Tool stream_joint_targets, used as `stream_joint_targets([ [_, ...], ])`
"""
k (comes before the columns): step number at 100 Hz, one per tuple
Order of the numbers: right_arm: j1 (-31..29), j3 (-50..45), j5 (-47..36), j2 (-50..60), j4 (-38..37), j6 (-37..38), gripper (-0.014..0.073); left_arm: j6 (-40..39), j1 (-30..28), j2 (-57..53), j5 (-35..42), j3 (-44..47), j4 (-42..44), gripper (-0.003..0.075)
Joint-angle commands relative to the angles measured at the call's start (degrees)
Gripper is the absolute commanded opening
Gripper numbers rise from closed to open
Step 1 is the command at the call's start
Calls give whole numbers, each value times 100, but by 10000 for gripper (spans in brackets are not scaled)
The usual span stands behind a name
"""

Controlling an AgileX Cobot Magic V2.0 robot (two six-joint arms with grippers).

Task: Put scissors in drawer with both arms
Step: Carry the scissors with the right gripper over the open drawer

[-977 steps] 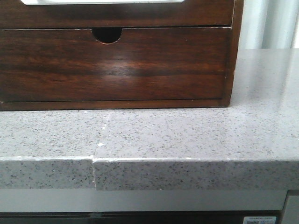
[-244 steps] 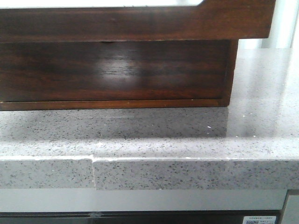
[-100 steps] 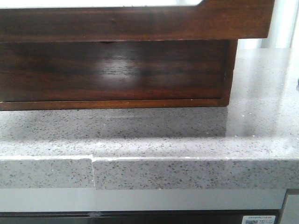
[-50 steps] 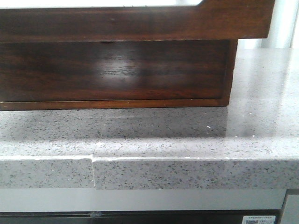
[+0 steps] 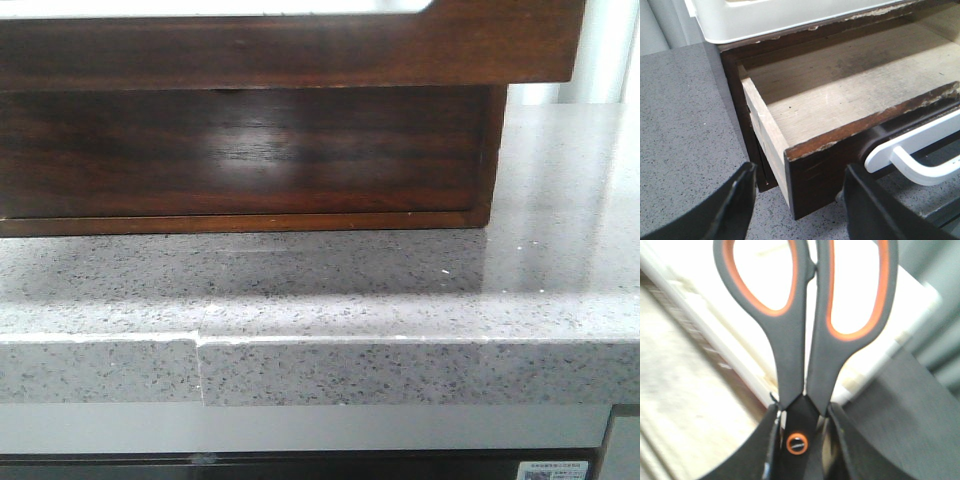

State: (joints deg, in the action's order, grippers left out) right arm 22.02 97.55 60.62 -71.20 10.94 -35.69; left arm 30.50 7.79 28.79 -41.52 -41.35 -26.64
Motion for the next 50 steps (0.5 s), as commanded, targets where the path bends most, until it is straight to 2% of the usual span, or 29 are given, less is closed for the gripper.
stream_joint_targets([
  [1, 485, 174, -489, 125, 113, -460, 18, -55, 42, 43, 393, -143, -185, 365],
  [12, 1084, 174, -489, -3, 54, -631, 18, -55, 42, 43, 393, -143, -185, 365],
  [21, 1454, 174, -426, -199, -311, -631, 18, -55, 42, 43, 393, -143, -185, 365],
  [50, 2162, 174, -192, -1014, -1603, -618, 18, -55, 42, 43, 393, -143, -185, 365],
])
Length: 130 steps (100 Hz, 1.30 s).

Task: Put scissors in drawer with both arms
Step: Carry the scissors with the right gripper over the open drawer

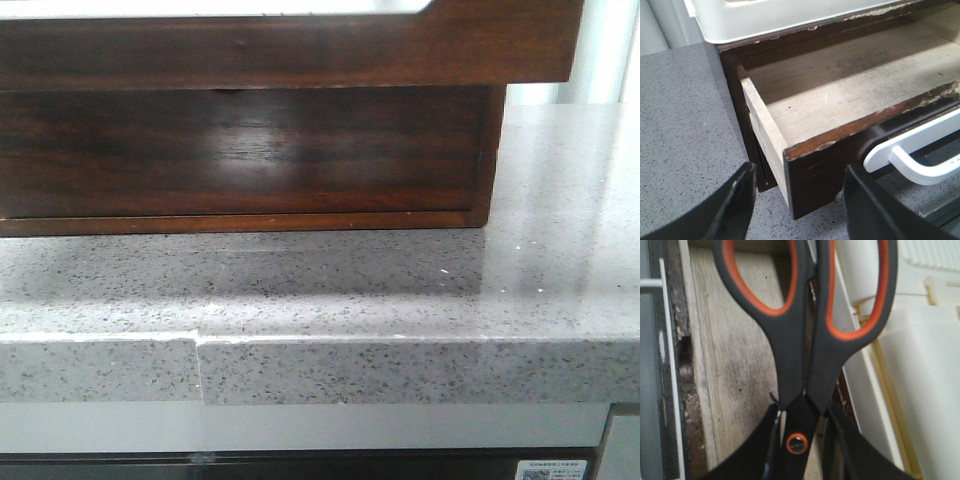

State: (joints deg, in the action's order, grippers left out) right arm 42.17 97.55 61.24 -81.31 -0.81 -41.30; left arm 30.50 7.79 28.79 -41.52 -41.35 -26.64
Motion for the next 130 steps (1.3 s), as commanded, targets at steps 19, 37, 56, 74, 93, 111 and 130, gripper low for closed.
stream_joint_targets([
  [19, 491, 174, -114, -477, -1423, 47, 18, -55, 42, 43, 393, -143, -185, 365],
  [37, 513, 174, 130, -817, -1716, 51, 20, -55, 42, 43, 393, -143, -185, 365],
  [56, 513, 174, 142, -828, -1716, 51, 60, -55, 42, 43, 393, -143, -167, 365],
  [74, 513, 174, 212, -828, -1716, 51, 201, -55, 42, 43, 393, -143, -147, 365],
  [93, 513, 228, 323, -805, -1716, 97, 284, -55, 42, 43, 393, -143, -147, 365],
  [111, 513, 710, 793, -685, -1716, 674, 283, -55, 42, 43, 393, -143, -147, 365],
  [130, 513, 980, 1146, -214, -1716, 1345, 283, -55, 42, 43, 393, -143, -147, 365],
])
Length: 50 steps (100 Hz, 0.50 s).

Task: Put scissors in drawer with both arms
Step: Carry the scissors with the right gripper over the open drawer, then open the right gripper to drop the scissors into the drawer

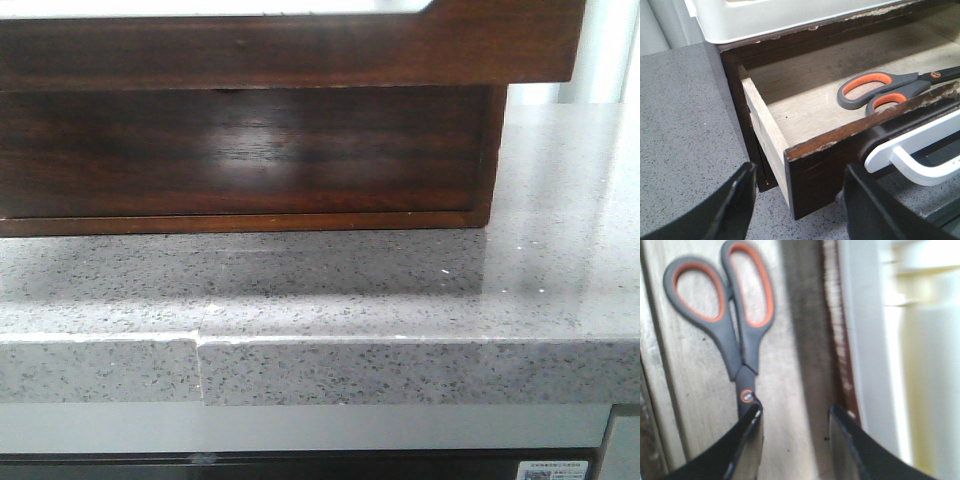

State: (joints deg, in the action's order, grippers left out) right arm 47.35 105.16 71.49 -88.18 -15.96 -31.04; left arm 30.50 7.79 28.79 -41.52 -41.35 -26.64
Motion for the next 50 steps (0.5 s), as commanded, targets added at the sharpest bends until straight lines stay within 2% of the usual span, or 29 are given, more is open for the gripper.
stream_joint_targets([
  [1, -4, 218, 134, 497, -201, 380, 283, -55, 42, 43, 393, -143, -147, 365],
  [15, -93, 120, 248, 1002, -201, 1003, 283, -55, 42, 43, 393, -143, -147, 365],
  [25, -321, -273, 104, 1460, -201, 1505, 283, -55, 42, 43, 393, -143, -147, 365],
  [39, -961, -1280, -500, 2164, -190, 2389, 283, -55, 42, 43, 393, -143, -147, 365],
  [50, -1697, -2202, -1201, 2754, -115, 2977, 283, -55, 42, 43, 393, -143, -147, 365],
])
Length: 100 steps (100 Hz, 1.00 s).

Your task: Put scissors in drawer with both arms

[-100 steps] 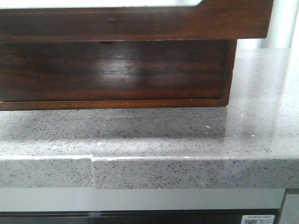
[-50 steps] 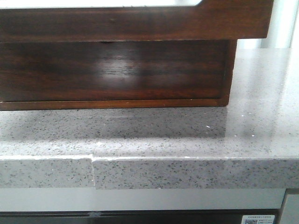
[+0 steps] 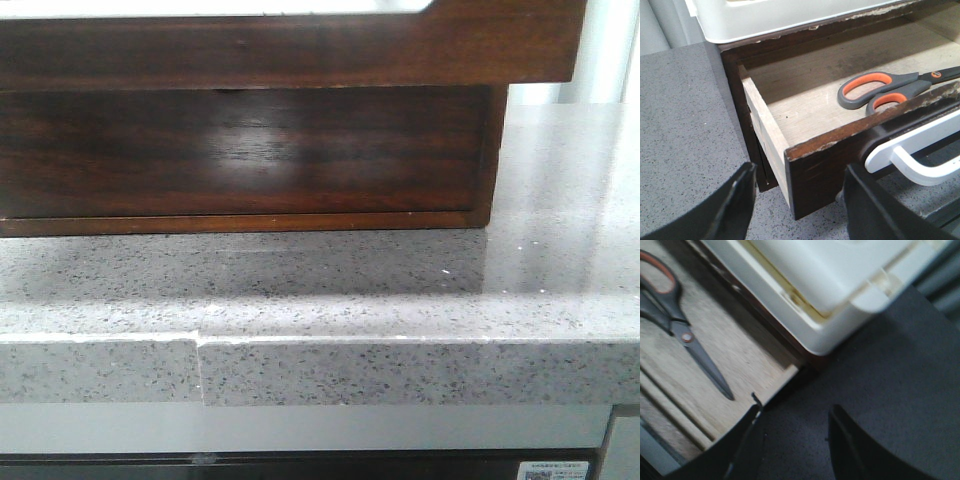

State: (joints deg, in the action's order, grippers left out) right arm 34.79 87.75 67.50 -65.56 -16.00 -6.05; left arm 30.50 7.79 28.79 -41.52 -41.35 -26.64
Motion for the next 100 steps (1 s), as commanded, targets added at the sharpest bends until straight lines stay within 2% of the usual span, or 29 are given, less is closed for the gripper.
stream_joint_targets([
  [1, -539, -588, -844, 574, -99, 546, 283, -55, 42, 43, 393, -143, -147, 365],
  [15, -1419, -1857, -1575, 1370, -97, 1164, 283, -55, 42, 43, 393, -143, -147, 365],
  [29, -2028, -3037, -2173, 2075, 13, 1704, 283, -55, 42, 43, 393, -143, -147, 365],
  [50, -2159, -4232, -2860, 2656, 639, 1706, 283, -55, 42, 43, 393, -143, -147, 365],
  [70, -2159, -4410, -2913, 2679, 639, 1706, 283, -55, 42, 43, 393, -143, -147, 357],
  [82, -2159, -4410, -2936, 2679, 639, 1706, 260, -55, 42, 63, 393, -131, -147, 254],
  [100, -2159, -4410, -2936, 2679, 639, 1706, 89, -55, 42, 68, 397, -131, -147, 57],
])
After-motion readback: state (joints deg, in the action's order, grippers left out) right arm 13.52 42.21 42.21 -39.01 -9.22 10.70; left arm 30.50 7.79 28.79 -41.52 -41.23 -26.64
